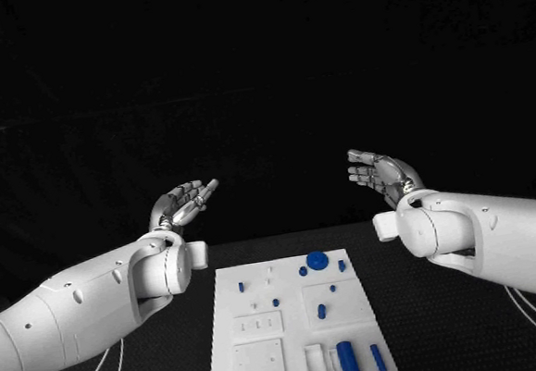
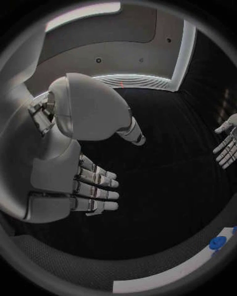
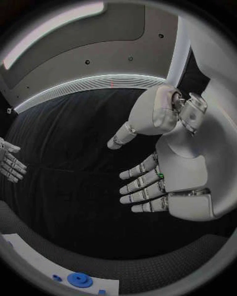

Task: Assemble the parts on the task board

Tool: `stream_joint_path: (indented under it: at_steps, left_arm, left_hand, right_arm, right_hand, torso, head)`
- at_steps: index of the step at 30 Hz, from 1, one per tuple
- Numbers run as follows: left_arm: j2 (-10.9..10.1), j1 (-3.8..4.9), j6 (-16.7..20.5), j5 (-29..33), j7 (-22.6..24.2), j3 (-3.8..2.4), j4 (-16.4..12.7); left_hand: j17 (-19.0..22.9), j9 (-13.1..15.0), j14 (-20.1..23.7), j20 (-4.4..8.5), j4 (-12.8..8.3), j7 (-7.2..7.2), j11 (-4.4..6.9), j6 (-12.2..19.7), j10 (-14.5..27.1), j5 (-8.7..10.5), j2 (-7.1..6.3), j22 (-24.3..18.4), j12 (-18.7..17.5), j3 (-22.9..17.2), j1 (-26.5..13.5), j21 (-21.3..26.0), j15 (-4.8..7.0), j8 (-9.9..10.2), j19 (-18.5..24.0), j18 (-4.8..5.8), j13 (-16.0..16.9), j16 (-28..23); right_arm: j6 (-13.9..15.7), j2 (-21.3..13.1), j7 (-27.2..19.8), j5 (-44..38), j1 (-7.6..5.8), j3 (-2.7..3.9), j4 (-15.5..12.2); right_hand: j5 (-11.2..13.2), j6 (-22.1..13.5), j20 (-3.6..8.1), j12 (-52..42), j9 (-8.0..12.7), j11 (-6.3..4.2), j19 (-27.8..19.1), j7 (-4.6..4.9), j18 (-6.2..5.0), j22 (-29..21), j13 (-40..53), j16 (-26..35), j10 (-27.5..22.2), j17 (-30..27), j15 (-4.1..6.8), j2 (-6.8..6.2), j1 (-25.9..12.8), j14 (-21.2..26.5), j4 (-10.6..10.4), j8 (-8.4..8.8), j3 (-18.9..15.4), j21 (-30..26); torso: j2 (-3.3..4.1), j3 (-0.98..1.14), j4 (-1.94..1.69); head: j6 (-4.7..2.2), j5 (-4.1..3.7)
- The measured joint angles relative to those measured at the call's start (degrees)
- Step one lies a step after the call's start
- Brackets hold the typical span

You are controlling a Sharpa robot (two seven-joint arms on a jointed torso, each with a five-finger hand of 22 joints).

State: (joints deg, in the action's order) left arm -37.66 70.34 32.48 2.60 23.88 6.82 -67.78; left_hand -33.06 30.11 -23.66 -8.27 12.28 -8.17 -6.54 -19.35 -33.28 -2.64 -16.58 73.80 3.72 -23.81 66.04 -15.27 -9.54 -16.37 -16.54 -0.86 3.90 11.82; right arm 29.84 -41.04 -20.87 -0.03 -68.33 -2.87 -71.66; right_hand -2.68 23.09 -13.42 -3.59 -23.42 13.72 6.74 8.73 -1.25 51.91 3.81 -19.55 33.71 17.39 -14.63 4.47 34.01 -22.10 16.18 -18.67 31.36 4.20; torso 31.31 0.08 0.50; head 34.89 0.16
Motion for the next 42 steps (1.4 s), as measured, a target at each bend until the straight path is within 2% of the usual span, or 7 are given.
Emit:
stream_joint_path:
  at_steps: [6,11,15,20,31,37,42]
  left_arm:
    - [2.0,2.76,-6.5,1.1,-2.6,1.76,6.3]
    - [2.4,3.39,-9.4,1.7,-3.9,2.10,7.7]
    - [1.9,3.41,-11.1,1.7,-4.6,2.17,7.2]
    - [-0.3,3.42,-13.9,-1.0,-5.5,2.17,6.2]
    - [-2.8,4.20,-16.4,-4.5,-6.2,2.15,1.6]
    - [-4.9,4.69,-17.0,-5.2,-6.2,2.07,-2.4]
    - [-6.1,4.74,-17.4,-5.5,-6.1,2.07,-4.9]
  left_hand:
    - [-1.5,1.9,-2.5,-0.04,0.7,-0.41,-1.06,-1.9,-2.8,-0.29,-0.02,1.1,0.5,-1.0,3.1,-1.2,-0.49,-1.5,-1.5,0.00,0.4,1.6]
    - [-2.5,2.6,-9.4,1.34,0.5,-0.64,-2.66,-5.7,-7.8,-0.29,1.18,1.1,2.7,-0.5,5.6,-3.2,-1.54,-3.2,-6.5,0.00,1.2,5.1]
    - [-3.2,2.7,-18.4,3.18,-2.8,-1.13,-3.10,-12.6,-16.9,-1.75,4.62,1.1,6.9,2.9,9.2,-4.7,-0.21,-5.5,-12.8,-0.96,2.9,9.1]
    - [-4.4,2.6,-28.5,5.45,-9.5,-2.34,-1.14,-22.3,-27.4,-3.55,8.15,-0.2,11.1,2.6,14.7,-6.2,3.22,-7.4,-21.3,-2.29,4.9,13.3]
    - [-6.1,2.2,-33.5,8.99,-24.9,-1.23,1.07,-28.2,-33.6,-3.55,10.55,-2.1,10.4,-6.4,7.3,-6.2,5.03,-4.0,-26.8,-0.84,7.0,14.6]
    - [-6.2,2.3,-33.5,9.03,-25.8,-1.31,0.88,-28.2,-33.6,-3.17,9.84,-2.0,9.7,-7.3,5.0,-6.2,5.03,-3.4,-26.8,-0.84,7.3,14.6]
    - [-6.1,2.3,-32.9,9.09,-26.1,-2.51,-0.52,-26.9,-31.6,-3.17,9.03,-1.8,8.0,-7.6,3.1,-6.2,4.51,-2.0,-26.2,-0.77,7.2,14.2]
  right_arm:
    - [-9.8,1.5,5.4,-0.3,-3.30,-1.03,7.5]
    - [-15.1,2.0,8.3,-0.6,-4.48,-1.44,10.4]
    - [-18.1,2.8,10.2,-3.6,-4.82,-1.53,12.2]
    - [-17.9,4.1,12.7,-22.9,-3.96,-1.66,13.5]
    - [-17.5,4.3,16.9,-51.8,-4.09,-1.60,11.0]
    - [-17.3,4.3,18.3,-63.1,-4.10,-1.59,8.7]
    - [-17.4,5.1,19.6,-71.8,-4.09,-1.59,7.8]
  right_hand:
    - [-2.2,1.9,0.01,-0.8,-0.2,1.10,1.9,0.11,0.00,6.7,0.4,-1.5,4.7,1.1,-1.57,-4.20,9.5,-3.0,0.3,-0.91,0.8,1.6]
    - [-4.2,4.7,0.79,-2.4,-0.2,1.32,8.6,0.29,-1.08,22.3,0.8,-3.8,9.7,2.2,-1.31,-7.64,15.6,-8.8,0.3,-2.09,1.2,4.8]
    - [-4.9,9.0,1.31,-4.6,-0.5,-0.71,13.8,0.69,-3.64,23.0,2.3,-6.1,15.9,3.9,0.78,-10.02,20.1,-14.5,0.3,-3.56,2.6,5.9]
    - [-4.9,15.8,1.49,-7.0,-2.1,-3.58,20.3,1.65,-6.00,22.5,4.7,-8.5,23.2,6.7,3.63,-10.97,24.4,-21.6,0.2,-5.99,5.2,7.0]
    - [-4.2,23.7,0.89,-7.4,-4.4,-7.50,31.5,1.35,-11.66,20.4,8.3,-10.5,32.8,13.3,8.41,-11.33,27.2,-32.1,0.3,-6.10,8.9,9.3]
    - [-3.8,23.3,1.33,-5.2,-3.4,-7.20,38.5,1.79,-13.41,20.4,8.4,-11.7,33.7,16.5,11.37,-11.56,26.9,-38.7,0.2,-3.46,8.9,11.6]
    - [-2.1,21.2,2.69,-1.6,-2.6,-5.41,42.5,1.71,-13.41,20.1,6.7,-11.7,30.0,18.6,12.42,-14.86,25.5,-42.2,-0.7,-1.41,7.6,12.6]
  torso:
    - [0.01,0.00,0.01]
    - [0.00,0.00,0.01]
    - [0.00,-0.02,0.01]
    - [0.01,-0.06,-0.10]
    - [0.43,-0.02,0.04]
    - [1.16,0.05,0.18]
    - [1.80,0.11,0.18]
  head:
    - [0.00,-0.01]
    - [0.00,-0.01]
    - [0.03,0.01]
    - [0.71,0.75]
    - [0.92,1.18]
    - [1.76,1.30]
    - [4.70,1.42]
